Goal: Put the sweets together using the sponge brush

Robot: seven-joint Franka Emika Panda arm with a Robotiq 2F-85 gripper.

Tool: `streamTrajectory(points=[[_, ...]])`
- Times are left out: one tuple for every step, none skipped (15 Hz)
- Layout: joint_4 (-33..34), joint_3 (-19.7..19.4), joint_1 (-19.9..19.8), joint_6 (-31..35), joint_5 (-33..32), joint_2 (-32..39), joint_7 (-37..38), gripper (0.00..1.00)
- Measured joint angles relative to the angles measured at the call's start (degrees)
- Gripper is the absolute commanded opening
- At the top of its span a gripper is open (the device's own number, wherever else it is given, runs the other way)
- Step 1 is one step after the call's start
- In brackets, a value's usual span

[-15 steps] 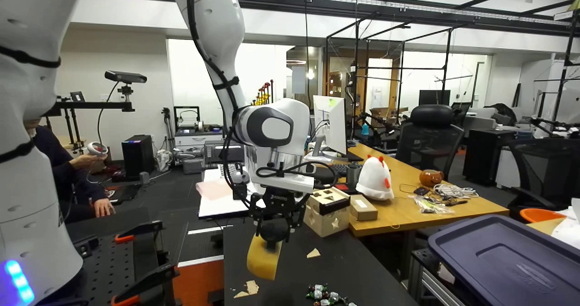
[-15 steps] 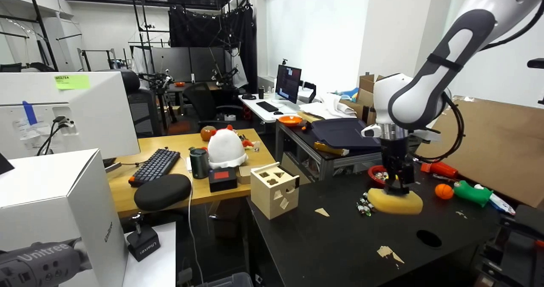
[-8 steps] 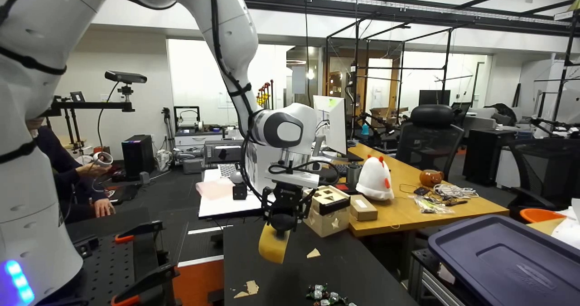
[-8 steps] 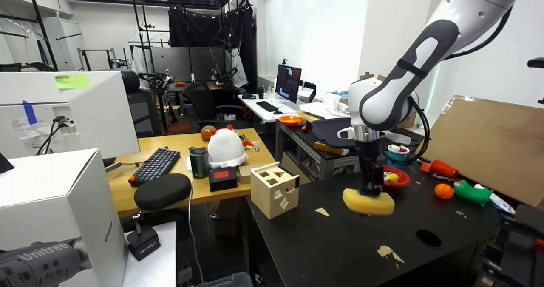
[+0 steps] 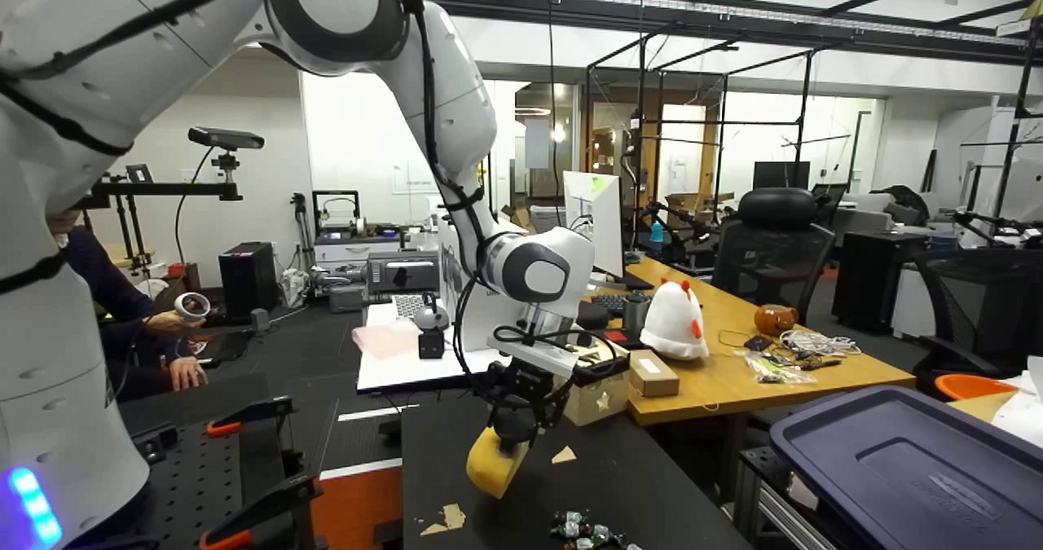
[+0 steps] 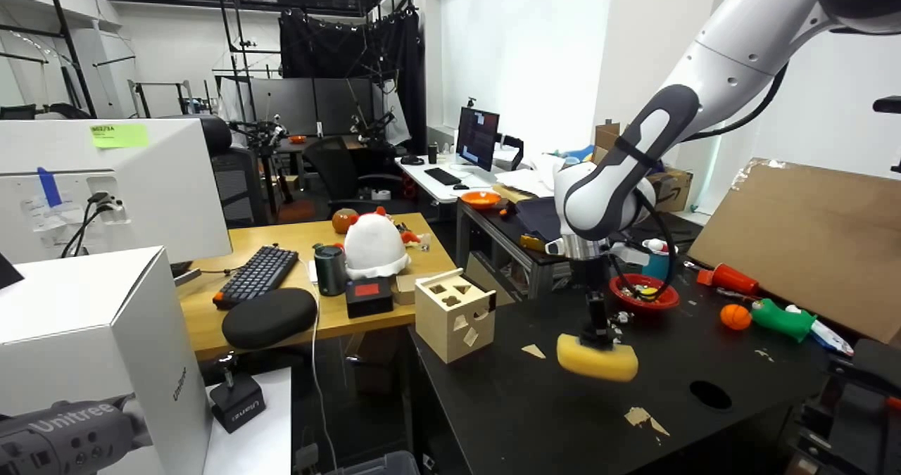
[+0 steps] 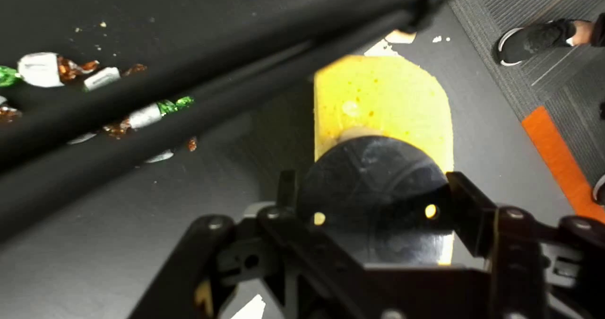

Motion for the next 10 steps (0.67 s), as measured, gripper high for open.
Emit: streamTrajectory(points=[[1.71, 0.02, -0.18, -0.74, 0.71, 1.48, 0.41, 0.52], [3.38, 0.07, -0.43, -1.39, 1.24, 2.92, 0.96, 0.52], [4.87, 0.11, -0.75, -1.87, 1.84, 4.20, 1.15, 0.52], [6.18, 0.15, -1.14, -2.15, 2.47, 5.34, 1.28, 0.52], [7.31, 0.23, -1.67, -2.35, 3.19, 6.37, 1.31, 0.52], [8.29, 0.35, -2.34, -2.55, 3.91, 7.34, 1.34, 0.52], [9.14, 0.45, -3.11, -2.57, 4.74, 8.27, 1.34, 0.52], [9.84, 0.57, -3.95, -2.57, 5.59, 9.10, 1.34, 0.52], [10.45, 0.64, -4.85, -2.47, 6.51, 9.82, 1.44, 0.52], [10.97, 0.77, -5.76, -2.48, 7.62, 10.26, 1.47, 0.52]])
